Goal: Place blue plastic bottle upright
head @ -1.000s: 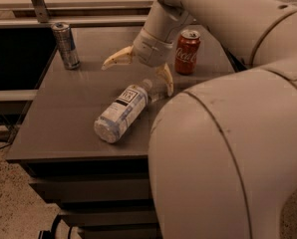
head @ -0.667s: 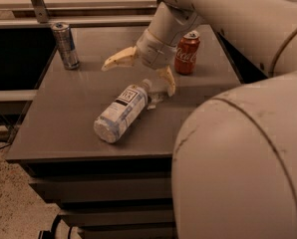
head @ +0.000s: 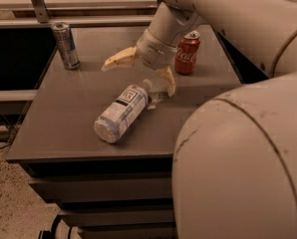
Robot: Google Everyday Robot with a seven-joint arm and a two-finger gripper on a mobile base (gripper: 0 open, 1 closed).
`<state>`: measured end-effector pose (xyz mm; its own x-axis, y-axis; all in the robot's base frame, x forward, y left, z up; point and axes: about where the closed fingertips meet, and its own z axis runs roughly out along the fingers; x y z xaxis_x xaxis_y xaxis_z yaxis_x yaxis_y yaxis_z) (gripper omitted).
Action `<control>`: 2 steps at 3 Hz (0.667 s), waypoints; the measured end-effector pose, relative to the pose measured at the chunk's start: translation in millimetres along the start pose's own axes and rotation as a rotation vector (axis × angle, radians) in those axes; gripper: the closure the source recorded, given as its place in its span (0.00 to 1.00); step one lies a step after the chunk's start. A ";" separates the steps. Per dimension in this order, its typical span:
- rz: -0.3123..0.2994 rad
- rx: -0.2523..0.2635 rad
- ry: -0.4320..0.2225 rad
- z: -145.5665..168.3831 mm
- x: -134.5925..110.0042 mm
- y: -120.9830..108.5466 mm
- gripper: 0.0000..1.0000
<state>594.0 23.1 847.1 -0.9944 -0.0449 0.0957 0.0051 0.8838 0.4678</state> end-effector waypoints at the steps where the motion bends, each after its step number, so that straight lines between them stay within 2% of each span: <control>1: 0.000 0.000 0.000 -0.9 0.1 0.4 0.00; 2: -0.084 -0.054 -0.051 -10.4 17.8 -0.1 0.00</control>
Offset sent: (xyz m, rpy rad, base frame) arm -0.0543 -0.0218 0.0376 0.1973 -0.2580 0.1362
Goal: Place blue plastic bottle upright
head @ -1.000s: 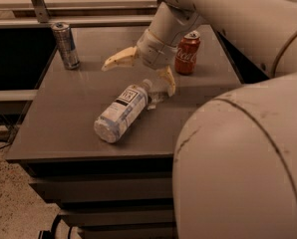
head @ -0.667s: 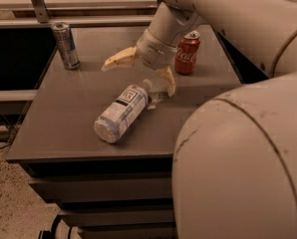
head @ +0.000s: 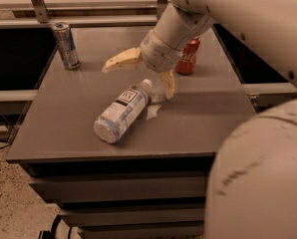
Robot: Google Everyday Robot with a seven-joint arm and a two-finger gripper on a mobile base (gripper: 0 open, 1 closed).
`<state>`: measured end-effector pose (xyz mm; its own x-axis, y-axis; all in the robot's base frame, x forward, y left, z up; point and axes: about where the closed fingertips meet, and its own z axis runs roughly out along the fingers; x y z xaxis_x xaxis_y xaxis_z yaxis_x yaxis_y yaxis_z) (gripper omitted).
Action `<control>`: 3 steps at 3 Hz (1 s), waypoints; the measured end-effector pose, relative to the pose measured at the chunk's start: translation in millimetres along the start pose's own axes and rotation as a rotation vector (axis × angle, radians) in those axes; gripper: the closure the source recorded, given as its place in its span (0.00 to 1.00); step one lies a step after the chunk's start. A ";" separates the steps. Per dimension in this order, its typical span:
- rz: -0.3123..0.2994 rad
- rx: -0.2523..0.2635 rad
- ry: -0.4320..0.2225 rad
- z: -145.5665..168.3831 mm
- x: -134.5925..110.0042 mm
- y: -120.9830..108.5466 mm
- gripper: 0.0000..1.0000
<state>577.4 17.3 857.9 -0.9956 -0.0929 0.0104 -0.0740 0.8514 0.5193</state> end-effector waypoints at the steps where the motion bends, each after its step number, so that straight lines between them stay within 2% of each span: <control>1: -0.034 -0.006 -0.009 -0.9 4.4 0.9 0.00; 2: -0.059 0.029 -0.033 -7.7 2.4 13.0 0.00; 3: -0.097 0.080 -0.083 -21.2 16.5 27.1 0.00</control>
Offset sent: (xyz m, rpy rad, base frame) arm 0.0001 0.0109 0.0313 -0.0674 -0.1159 0.0434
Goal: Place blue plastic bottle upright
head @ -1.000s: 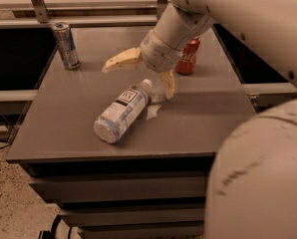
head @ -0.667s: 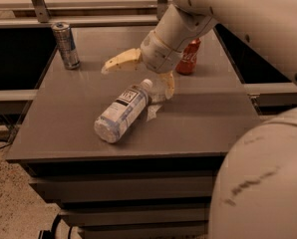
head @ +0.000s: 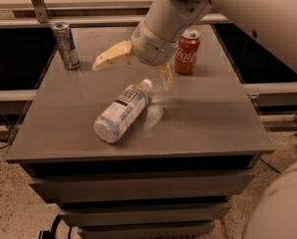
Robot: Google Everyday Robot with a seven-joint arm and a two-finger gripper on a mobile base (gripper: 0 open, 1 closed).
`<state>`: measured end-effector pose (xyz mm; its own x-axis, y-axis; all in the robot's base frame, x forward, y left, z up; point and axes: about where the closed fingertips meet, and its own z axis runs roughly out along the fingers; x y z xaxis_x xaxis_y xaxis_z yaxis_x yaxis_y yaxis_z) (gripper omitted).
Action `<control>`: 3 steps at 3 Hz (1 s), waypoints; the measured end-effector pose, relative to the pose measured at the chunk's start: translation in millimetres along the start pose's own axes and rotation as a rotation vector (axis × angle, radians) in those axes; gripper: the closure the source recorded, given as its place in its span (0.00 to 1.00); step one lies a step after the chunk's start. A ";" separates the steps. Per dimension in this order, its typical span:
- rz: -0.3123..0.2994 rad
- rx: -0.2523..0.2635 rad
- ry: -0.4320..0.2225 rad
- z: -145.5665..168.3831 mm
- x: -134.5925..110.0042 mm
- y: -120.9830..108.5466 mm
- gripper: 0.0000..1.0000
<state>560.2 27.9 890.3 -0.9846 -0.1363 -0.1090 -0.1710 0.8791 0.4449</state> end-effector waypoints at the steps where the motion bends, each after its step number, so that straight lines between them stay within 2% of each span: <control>1: 0.000 0.000 0.000 0.0 0.0 0.0 0.00; 3: -0.114 -0.055 -0.050 6.2 8.5 -2.5 0.00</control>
Offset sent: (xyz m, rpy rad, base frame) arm -0.0060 -0.0018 -0.0087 0.0712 -0.1004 0.0965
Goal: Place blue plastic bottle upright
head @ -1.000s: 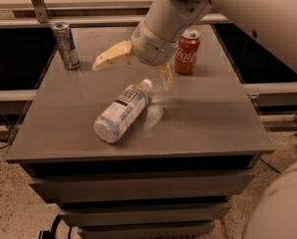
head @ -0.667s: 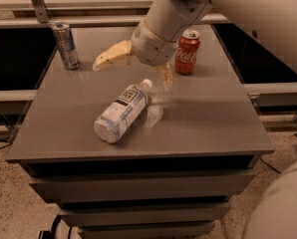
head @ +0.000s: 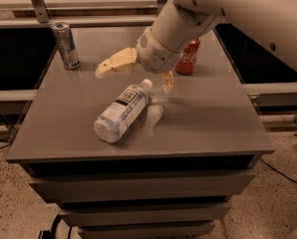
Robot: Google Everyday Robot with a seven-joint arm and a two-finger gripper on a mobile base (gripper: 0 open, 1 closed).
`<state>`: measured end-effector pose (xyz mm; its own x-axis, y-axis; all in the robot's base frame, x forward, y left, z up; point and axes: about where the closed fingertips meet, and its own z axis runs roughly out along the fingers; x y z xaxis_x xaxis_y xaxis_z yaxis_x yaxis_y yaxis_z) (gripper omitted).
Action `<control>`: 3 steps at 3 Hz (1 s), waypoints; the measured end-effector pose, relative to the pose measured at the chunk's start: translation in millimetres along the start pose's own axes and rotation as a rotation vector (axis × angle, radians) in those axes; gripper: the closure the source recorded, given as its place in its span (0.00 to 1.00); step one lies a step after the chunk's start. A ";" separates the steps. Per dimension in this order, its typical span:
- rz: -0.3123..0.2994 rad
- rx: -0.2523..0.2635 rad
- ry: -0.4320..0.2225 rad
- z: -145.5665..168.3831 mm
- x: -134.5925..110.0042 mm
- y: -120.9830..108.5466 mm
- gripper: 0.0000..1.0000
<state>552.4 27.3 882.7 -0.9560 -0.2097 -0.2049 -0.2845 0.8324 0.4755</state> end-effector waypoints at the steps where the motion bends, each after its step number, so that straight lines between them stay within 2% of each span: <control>1: -0.024 -0.002 -0.024 3.8 8.7 3.6 0.00; 2: 0.007 0.018 -0.052 3.8 18.9 1.3 0.00; 3: 0.068 0.045 -0.079 6.1 27.1 -5.4 0.00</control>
Offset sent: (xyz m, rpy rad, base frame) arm -0.0291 -0.0094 -0.0103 -0.0152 -0.0533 -0.1076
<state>528.5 20.2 869.4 -0.9640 -0.1123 -0.2412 -0.2139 0.8662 0.4517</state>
